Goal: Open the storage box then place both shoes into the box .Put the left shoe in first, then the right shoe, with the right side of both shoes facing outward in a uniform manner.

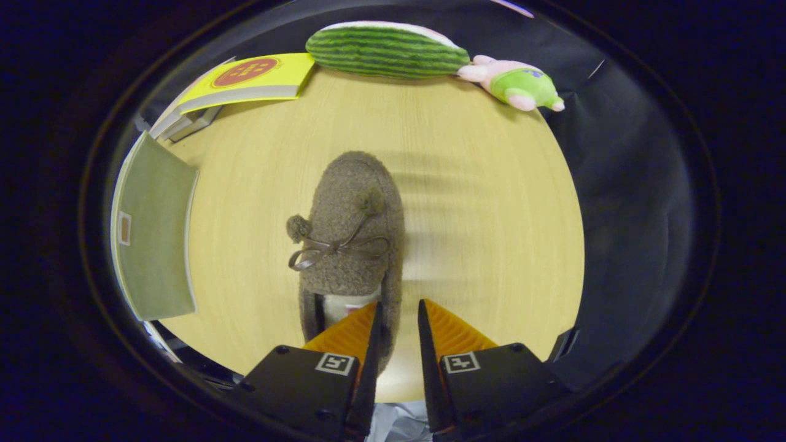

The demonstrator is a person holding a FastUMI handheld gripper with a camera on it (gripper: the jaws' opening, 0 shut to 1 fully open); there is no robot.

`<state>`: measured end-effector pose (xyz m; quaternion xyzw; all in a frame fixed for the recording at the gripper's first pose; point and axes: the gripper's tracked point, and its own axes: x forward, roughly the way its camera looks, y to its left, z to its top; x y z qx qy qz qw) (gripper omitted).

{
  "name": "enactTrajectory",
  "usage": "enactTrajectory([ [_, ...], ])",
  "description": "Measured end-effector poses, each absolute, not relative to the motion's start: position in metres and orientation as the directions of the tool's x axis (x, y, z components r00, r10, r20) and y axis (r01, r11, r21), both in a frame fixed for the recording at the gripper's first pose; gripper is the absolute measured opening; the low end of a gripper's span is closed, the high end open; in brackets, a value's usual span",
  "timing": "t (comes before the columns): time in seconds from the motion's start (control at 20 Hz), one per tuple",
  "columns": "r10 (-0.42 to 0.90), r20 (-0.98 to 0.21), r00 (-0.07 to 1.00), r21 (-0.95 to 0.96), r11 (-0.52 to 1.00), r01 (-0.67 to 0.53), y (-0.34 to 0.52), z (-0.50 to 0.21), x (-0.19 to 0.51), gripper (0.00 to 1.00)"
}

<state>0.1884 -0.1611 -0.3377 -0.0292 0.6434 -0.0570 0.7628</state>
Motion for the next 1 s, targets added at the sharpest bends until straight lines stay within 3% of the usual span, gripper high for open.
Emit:
enactTrajectory([
  [0.05,-0.104,-0.982,0.155,-0.1,0.994,0.036,-0.159,-0.346,0.189,0.35],
  [0.15,-0.075,-0.992,0.103,-0.073,0.997,0.025,-0.158,-0.358,0.185,0.17],
  [0.35,-0.009,-0.995,0.103,-0.001,0.997,0.08,-0.152,-0.349,0.183,0.09],
  [0.65,0.062,-0.984,0.165,0.085,0.987,0.138,-0.13,-0.299,0.192,0.08],
  [1.0,0.11,-0.962,0.25,0.135,0.987,0.086,-0.084,-0.225,0.193,0.08],
])
